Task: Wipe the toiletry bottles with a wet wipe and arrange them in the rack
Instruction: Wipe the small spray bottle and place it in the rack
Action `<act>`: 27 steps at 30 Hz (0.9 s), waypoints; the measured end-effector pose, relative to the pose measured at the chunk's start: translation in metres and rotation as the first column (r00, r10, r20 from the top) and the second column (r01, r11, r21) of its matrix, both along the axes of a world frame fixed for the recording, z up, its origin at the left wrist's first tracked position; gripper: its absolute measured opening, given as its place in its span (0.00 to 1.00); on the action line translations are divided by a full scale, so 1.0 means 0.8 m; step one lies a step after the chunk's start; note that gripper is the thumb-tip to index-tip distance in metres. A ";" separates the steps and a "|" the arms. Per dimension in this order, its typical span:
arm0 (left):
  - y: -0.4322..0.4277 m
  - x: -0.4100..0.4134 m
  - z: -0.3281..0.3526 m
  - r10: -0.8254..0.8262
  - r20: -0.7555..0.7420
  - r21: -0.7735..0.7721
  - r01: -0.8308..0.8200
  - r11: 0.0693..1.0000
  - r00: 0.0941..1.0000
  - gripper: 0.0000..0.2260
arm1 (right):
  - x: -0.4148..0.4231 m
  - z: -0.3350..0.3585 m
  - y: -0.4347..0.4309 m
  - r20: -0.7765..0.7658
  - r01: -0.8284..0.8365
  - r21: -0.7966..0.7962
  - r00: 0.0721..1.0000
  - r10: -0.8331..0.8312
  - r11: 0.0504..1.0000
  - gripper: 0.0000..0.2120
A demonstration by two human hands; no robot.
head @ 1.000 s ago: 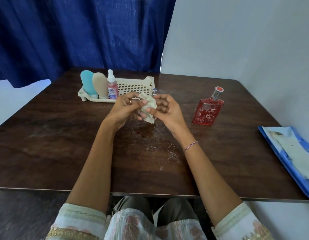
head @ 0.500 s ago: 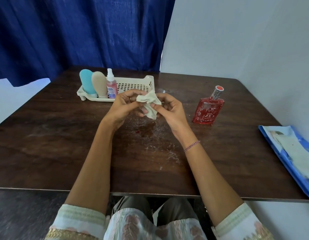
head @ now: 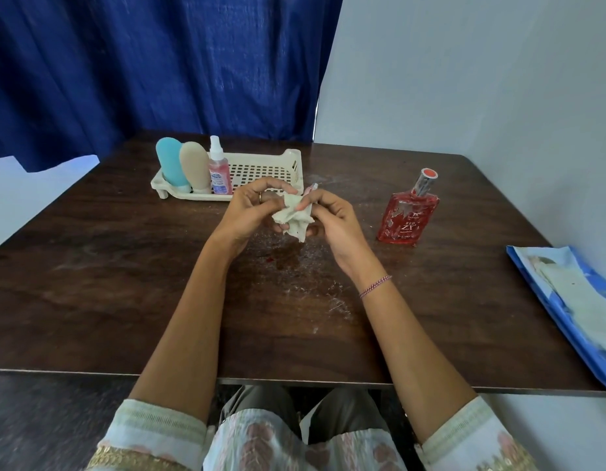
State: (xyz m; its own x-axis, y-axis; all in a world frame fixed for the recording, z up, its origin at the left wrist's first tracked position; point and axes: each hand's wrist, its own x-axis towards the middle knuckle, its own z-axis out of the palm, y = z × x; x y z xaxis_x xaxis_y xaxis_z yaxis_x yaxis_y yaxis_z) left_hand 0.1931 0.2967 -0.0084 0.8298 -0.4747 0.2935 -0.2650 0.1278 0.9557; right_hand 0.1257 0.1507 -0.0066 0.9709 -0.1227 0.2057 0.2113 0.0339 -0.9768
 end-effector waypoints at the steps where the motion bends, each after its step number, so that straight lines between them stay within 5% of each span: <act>1: 0.000 0.001 -0.001 0.002 0.000 0.001 -0.002 1.000 1.000 0.11 | 0.001 -0.001 -0.001 -0.005 -0.001 -0.007 1.000 0.001 1.000 0.17; 8: 0.000 0.002 0.000 0.003 -0.059 0.016 -0.002 1.000 0.998 0.07 | 0.002 0.001 -0.011 -0.063 0.024 0.025 0.998 -0.022 0.999 0.09; 11: -0.004 0.002 -0.003 -0.006 0.001 0.073 0.006 0.997 1.000 0.13 | 0.004 -0.003 -0.019 0.001 0.061 -0.193 0.998 -0.062 0.979 0.10; 16: -0.010 0.000 -0.009 -0.015 0.080 0.313 -0.011 0.950 0.997 0.19 | 0.003 -0.005 -0.037 0.117 0.189 -0.630 0.982 -0.148 0.753 0.17; 21: -0.014 0.001 -0.012 0.032 0.033 0.384 -0.042 0.922 0.999 0.13 | -0.002 -0.007 -0.052 -0.170 -0.138 -0.752 0.985 0.013 0.645 0.13; 24: -0.024 0.001 -0.018 0.137 0.092 0.386 -0.163 0.908 0.986 0.09 | -0.010 -0.002 -0.056 -0.284 -0.247 -0.675 0.957 0.064 0.695 0.12; 27: -0.035 0.013 -0.024 0.309 0.200 0.432 -0.367 0.824 0.930 0.07 | -0.005 0.005 -0.059 -0.202 -0.067 -0.562 0.978 -0.058 0.825 0.05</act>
